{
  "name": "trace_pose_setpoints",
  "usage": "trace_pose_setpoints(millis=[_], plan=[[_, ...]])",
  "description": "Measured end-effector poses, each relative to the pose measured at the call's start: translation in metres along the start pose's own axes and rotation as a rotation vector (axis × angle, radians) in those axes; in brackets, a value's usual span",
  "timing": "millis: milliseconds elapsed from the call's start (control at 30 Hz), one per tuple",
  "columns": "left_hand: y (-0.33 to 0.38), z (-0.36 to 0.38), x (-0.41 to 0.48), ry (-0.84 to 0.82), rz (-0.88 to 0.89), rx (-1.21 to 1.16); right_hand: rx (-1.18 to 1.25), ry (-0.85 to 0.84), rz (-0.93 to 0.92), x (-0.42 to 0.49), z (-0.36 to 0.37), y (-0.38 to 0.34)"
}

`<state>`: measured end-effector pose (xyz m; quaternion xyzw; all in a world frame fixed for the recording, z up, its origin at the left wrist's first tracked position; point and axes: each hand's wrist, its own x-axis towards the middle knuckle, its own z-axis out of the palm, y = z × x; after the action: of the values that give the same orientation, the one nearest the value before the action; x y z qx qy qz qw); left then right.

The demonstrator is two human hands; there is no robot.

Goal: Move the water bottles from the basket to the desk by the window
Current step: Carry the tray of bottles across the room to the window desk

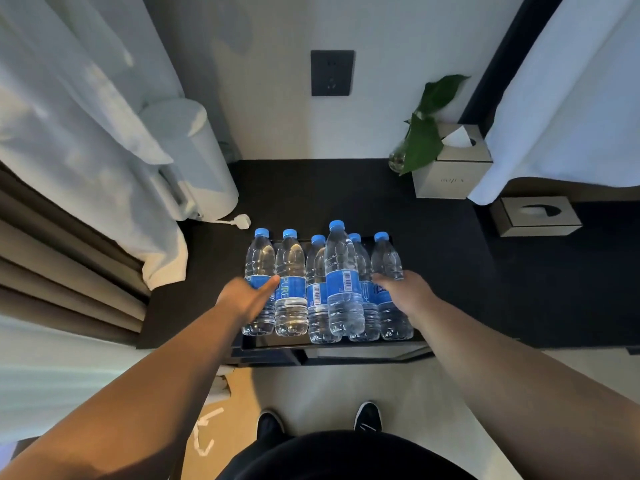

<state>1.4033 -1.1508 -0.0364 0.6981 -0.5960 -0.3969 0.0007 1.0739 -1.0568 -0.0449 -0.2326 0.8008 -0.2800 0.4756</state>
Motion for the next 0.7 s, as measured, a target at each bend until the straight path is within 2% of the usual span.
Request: trace_pose_setpoints(millis=[200,400,567,700], plan=[[0.010,-0.004,0.011,0.006,0.023,0.090,0.018,-0.020,0.016,0.011,-0.001,-0.007],[0.010,0.000,0.009,0.054,0.071,0.309,0.032,0.023,0.031,0.016,-0.008,-0.008],[0.007,-0.001,0.012,0.049,0.074,0.295,-0.040,0.034,0.034,0.023,-0.006,-0.007],[0.008,0.004,0.008,0.099,0.055,0.289,-0.217,0.110,0.048,0.023,0.003,-0.007]])
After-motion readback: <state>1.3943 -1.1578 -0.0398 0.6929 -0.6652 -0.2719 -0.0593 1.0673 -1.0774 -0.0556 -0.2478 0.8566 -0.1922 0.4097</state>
